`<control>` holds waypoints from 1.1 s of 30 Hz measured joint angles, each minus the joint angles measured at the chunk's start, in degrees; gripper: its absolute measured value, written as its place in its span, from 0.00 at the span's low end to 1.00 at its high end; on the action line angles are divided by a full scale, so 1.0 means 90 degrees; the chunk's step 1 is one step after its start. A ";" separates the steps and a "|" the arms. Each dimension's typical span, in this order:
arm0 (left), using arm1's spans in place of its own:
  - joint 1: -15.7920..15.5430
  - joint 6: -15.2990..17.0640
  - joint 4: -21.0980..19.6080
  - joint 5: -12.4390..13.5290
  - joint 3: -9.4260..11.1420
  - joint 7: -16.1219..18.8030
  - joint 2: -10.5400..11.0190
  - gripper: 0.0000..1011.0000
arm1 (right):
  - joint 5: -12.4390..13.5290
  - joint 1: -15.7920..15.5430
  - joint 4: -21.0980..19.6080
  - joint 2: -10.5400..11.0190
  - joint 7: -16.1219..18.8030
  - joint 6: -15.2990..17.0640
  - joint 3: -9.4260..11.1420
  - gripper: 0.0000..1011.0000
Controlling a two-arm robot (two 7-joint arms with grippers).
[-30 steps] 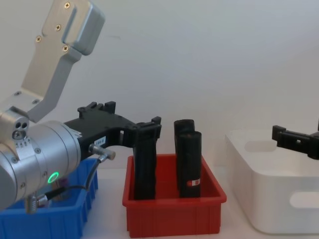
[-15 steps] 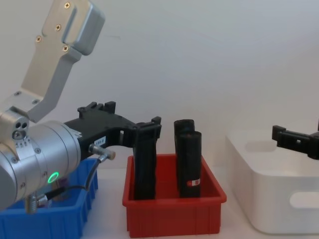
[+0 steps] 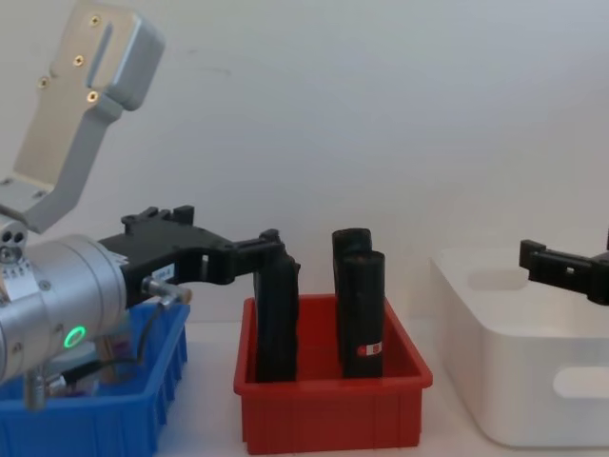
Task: Pick the cotton swabs from the blue box and place them into the white box.
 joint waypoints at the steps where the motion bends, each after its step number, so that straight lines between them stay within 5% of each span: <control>1: -0.0009 0.0020 0.0018 -0.0033 -0.0016 0.0000 0.0003 0.99 | 0.0000 0.0000 0.0000 0.0000 0.0000 0.0000 0.0000 0.99; 19: -0.0412 0.0651 0.0848 -0.0769 -0.0458 0.0025 0.0019 0.99 | 0.0000 0.0000 0.0000 0.0000 0.0000 0.0000 0.0000 0.99; 33: -0.0701 0.0935 0.1566 -0.0944 -0.0693 -0.0051 0.0017 0.99 | 0.0000 0.0000 0.0000 0.0000 0.0000 0.0000 0.0000 0.99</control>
